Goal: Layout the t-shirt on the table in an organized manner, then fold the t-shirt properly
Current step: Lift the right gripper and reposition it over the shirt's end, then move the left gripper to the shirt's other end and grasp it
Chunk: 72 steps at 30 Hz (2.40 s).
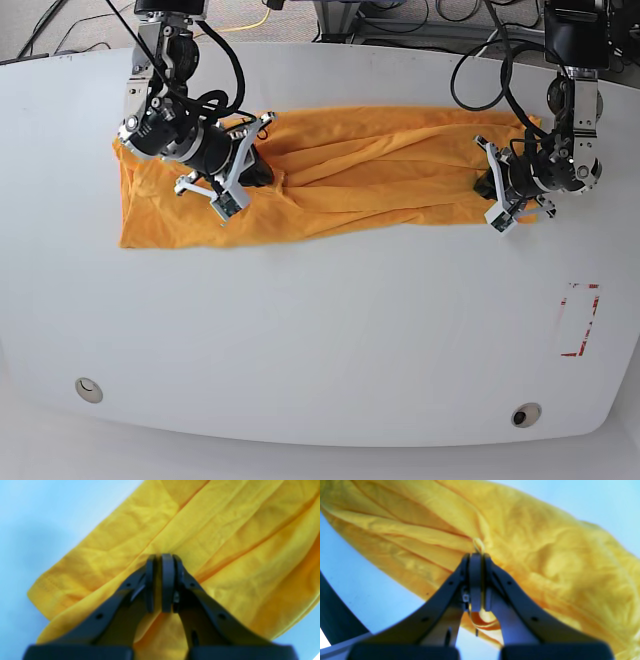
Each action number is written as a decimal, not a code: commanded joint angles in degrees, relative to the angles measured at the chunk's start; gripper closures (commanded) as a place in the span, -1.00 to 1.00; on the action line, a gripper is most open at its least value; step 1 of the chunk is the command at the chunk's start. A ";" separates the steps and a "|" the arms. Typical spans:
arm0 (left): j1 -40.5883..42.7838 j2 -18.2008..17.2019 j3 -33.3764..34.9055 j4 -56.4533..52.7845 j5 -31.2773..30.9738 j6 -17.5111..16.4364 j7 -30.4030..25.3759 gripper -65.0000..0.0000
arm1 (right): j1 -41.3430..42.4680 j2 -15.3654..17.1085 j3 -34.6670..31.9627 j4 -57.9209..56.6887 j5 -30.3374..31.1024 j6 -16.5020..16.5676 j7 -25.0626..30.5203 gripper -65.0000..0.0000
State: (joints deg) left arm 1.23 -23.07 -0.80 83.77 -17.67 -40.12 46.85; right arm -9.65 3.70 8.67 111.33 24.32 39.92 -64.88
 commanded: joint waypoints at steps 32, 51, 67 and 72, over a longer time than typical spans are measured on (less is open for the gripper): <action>-1.98 -0.53 0.05 1.20 1.36 0.12 1.90 0.91 | -0.86 8.03 0.34 4.94 9.75 0.08 1.89 -0.61; -4.44 -0.27 0.05 5.16 1.54 0.12 1.90 0.91 | 2.57 10.67 0.34 -4.12 -8.18 0.08 13.76 -0.14; -7.26 -0.53 -4.17 8.32 0.75 0.12 3.92 0.71 | 2.92 10.49 0.34 -19.77 -8.18 0.08 22.82 0.88; -7.17 -0.53 -8.39 8.50 -4.61 0.12 8.40 0.15 | 3.19 9.61 0.34 -21.88 -8.18 0.08 24.22 0.88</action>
State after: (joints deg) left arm -4.93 -22.57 -7.55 91.13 -20.01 -40.05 54.89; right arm -7.16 13.58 8.95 89.43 15.88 39.94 -41.32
